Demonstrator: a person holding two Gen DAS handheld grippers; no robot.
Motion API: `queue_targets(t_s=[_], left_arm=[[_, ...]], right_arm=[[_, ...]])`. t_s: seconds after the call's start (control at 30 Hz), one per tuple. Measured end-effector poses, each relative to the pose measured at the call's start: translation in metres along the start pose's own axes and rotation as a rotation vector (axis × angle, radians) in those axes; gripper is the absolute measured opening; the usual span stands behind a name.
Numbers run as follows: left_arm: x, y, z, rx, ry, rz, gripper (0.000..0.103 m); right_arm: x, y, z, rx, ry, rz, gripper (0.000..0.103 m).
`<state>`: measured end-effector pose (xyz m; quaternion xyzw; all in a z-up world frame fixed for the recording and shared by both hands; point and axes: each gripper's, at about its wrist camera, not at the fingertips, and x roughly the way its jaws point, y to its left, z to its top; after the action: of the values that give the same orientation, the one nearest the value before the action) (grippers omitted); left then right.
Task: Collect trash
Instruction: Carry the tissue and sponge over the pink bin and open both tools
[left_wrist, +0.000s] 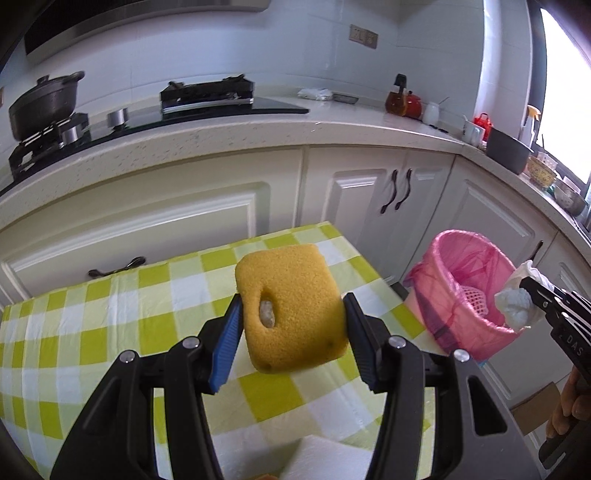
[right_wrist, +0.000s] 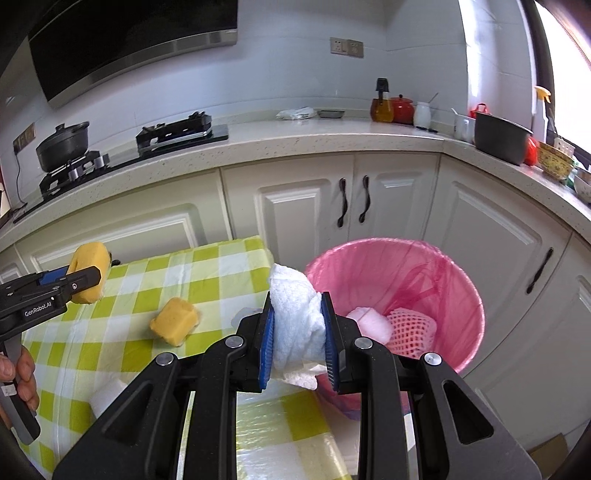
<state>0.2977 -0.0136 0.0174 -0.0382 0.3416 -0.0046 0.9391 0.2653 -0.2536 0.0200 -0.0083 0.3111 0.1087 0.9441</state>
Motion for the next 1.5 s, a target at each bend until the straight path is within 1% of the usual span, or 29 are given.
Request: queue_targets(t_s=[0.37,0.5,0.67,0.83,0.93,1.17,1.2,1.27,1.3,1.33,1.37,1.43,1.5], left_arm=[[0.013,-0.081,0.028,0.111,-0.03,-0.105,0.052],[0.02,-0.11,0.036,0.146,-0.039,-0.151,0.052],[0.038,-0.148,0.046,0.18,-0.03,-0.208,0.053],[0.058,-0.185,0.055,0.22,-0.014,-0.261,0.054],[0.072,-0.203,0.062,0.227,0.001,-0.291,0.054],[0.104,-0.232,0.074,0.259,0.042,-0.317,0.055],[0.106,-0.234,0.075,0.259,0.048,-0.322,0.058],[0.114,-0.237,0.076,0.26,0.063,-0.326,0.065],[0.117,-0.238,0.076,0.261,0.068,-0.321,0.074],[0.119,-0.238,0.076,0.26,0.073,-0.317,0.076],[0.121,-0.237,0.076,0.256,0.076,-0.314,0.077],[0.121,-0.234,0.076,0.251,0.076,-0.309,0.077],[0.119,-0.228,0.075,0.242,0.073,-0.303,0.077]], right_arm=[[0.001,-0.061,0.01,0.059,-0.014,-0.069,0.024],[0.008,-0.084,0.016,0.075,-0.01,-0.09,0.024],[0.015,-0.105,0.024,0.067,-0.022,-0.117,0.024],[0.028,-0.126,0.032,0.079,-0.022,-0.114,0.024],[0.038,-0.138,0.037,0.093,-0.019,-0.105,0.024],[0.054,-0.158,0.046,0.118,-0.009,-0.088,0.025],[0.057,-0.16,0.048,0.121,-0.007,-0.082,0.025],[0.061,-0.164,0.049,0.117,-0.004,-0.091,0.025],[0.062,-0.164,0.05,0.116,-0.002,-0.087,0.026],[0.063,-0.165,0.05,0.116,0.0,-0.085,0.03],[0.063,-0.165,0.05,0.117,-0.001,-0.092,0.031],[0.064,-0.167,0.05,0.115,-0.003,-0.097,0.038],[0.065,-0.169,0.049,0.117,-0.003,-0.109,0.043]])
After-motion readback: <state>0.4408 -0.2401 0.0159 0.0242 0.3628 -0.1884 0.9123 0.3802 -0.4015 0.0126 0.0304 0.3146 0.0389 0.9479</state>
